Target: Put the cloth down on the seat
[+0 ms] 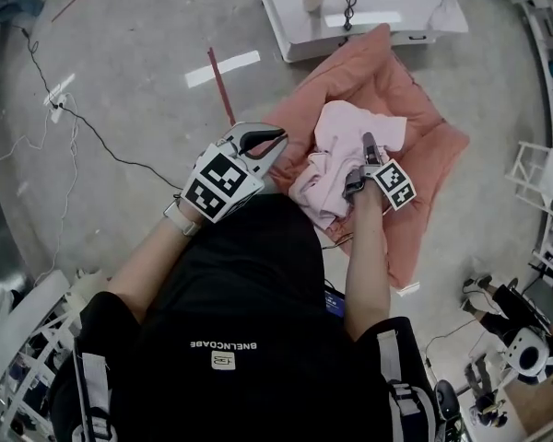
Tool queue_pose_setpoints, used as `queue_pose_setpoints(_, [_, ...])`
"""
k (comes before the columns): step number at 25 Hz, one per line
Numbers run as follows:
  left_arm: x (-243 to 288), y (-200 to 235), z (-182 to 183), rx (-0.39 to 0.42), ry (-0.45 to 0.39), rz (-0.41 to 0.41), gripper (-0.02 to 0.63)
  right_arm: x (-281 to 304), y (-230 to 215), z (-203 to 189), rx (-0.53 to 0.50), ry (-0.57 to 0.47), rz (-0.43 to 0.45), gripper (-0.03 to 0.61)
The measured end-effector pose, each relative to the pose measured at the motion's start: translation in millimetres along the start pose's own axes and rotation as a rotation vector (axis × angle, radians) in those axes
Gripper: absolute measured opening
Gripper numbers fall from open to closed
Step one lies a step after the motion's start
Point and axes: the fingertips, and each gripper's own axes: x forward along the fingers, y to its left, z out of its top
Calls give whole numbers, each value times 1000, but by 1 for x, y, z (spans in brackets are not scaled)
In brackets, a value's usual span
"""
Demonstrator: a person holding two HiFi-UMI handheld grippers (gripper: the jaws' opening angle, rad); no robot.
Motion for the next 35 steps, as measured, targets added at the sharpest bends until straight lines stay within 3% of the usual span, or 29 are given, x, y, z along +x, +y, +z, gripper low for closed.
queue_pose_setpoints(3, [-3, 4, -12, 4, 20, 41, 15, 14, -13, 0, -17, 38, -22, 132])
queue_pose_setpoints(14, [-9, 18, -39, -117, 18, 118, 15, 72, -63, -5, -96, 145, -128, 132])
queue_pose_setpoints(19, [-15, 19, -46, -122, 29, 149, 15, 89, -77, -5, -132, 173, -165, 140])
queue_pose_setpoints(35, [-18, 18, -61, -149, 41, 156, 15, 111, -121, 23, -64, 154, -285, 219])
